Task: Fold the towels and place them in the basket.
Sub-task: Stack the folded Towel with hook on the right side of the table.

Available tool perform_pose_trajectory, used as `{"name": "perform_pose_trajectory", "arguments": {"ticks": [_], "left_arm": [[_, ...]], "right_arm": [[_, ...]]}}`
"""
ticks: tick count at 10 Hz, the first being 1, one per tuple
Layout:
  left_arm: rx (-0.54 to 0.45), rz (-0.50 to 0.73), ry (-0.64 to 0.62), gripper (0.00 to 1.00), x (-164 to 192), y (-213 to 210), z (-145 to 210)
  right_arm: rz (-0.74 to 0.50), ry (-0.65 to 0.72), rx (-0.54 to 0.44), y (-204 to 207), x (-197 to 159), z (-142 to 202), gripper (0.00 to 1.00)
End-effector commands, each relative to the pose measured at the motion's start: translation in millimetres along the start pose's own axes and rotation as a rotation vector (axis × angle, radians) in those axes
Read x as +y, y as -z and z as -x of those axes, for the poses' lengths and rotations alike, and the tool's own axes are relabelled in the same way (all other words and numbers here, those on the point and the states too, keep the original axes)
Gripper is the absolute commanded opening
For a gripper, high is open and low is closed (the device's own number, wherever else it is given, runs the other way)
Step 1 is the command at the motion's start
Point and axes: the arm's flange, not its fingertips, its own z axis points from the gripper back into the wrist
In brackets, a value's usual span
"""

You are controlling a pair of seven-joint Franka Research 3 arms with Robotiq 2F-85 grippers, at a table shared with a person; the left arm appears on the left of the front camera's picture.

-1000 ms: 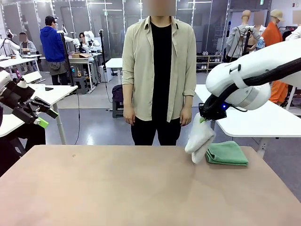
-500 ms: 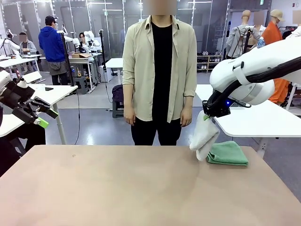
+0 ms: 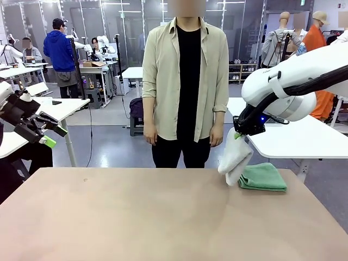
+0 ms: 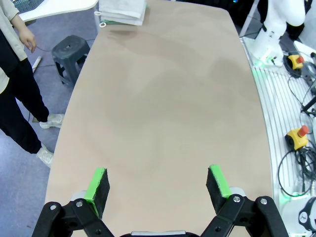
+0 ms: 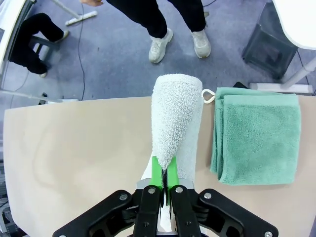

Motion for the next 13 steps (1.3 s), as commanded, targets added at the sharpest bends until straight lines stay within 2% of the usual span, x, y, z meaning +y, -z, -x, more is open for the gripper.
{"name": "perform_pose_trajectory", "arguments": {"ticks": [1, 8, 13], "left_arm": [[0.004, -0.004, 0.003, 1.0, -1.0, -1.0, -0.8], [0.004, -0.004, 0.003, 1.0, -1.0, -1.0, -0.8], [0.004, -0.004, 0.003, 1.0, -1.0, -1.0, -0.8]], "right_arm": [[0.0, 0.0, 0.0, 0.0, 0.0, 0.0, 0.04], [-0.056, -0.001, 0.002, 14.8, -42.4, -26.5, 0.04], [-0.015, 0.031, 0.055, 32.8, -88.0, -46.3, 0.04]]}}
